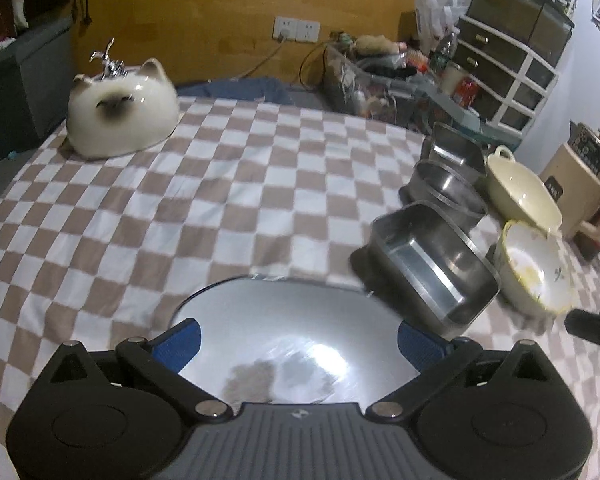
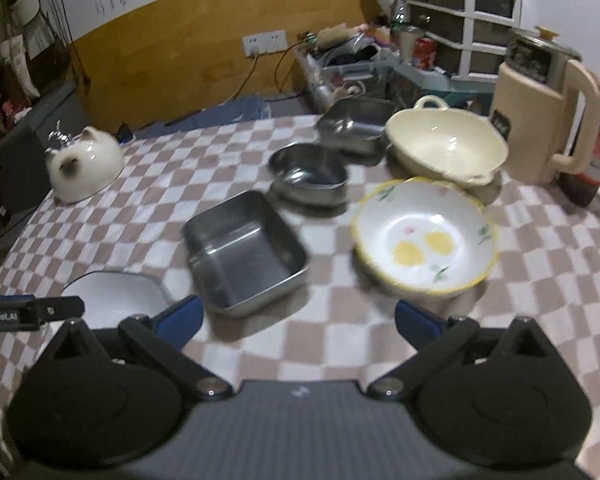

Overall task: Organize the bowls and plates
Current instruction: 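Lower the white plate onto the tablecloth and open both grippers, then grasp the cream bowl rim with the right gripper while the left grips its handle, then lift the cream bowl with both grippers and carry it toward the white plate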

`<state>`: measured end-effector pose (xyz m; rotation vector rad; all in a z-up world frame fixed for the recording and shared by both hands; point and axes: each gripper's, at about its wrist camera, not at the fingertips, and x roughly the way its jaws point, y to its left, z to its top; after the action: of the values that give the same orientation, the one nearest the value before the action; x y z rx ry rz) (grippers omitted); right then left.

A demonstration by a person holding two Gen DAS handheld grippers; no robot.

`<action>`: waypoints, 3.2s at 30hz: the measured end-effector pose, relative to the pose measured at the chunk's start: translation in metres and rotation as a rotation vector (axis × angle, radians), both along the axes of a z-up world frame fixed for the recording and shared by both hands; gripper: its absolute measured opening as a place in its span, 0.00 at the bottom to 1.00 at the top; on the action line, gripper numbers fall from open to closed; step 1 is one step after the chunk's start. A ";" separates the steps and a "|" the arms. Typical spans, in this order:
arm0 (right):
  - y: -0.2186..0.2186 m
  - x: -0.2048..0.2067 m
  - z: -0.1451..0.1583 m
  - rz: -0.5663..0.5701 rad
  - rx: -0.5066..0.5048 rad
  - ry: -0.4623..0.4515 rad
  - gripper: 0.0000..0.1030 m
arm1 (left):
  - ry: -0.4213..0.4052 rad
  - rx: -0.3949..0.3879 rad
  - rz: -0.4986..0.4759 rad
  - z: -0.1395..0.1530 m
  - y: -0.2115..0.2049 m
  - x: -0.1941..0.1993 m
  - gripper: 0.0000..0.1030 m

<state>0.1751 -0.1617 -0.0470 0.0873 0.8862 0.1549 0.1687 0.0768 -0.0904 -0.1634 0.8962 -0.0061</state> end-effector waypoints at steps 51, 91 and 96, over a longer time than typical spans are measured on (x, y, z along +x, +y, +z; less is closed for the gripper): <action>-0.216 0.167 -0.067 -0.483 0.485 0.153 0.17 | -0.158 0.066 -0.306 0.024 -0.261 0.249 1.00; -0.305 0.173 -0.067 -0.484 0.426 0.023 0.16 | 0.047 -0.002 -0.371 -0.033 -0.277 0.322 0.10; -0.305 0.180 -0.071 -0.525 0.431 0.040 0.11 | 0.047 0.013 -0.384 -0.031 -0.280 0.313 0.11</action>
<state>0.3548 -0.4669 -0.1177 0.7199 0.8312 -0.1499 0.4813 -0.2032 -0.1216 0.0230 0.9635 -0.3543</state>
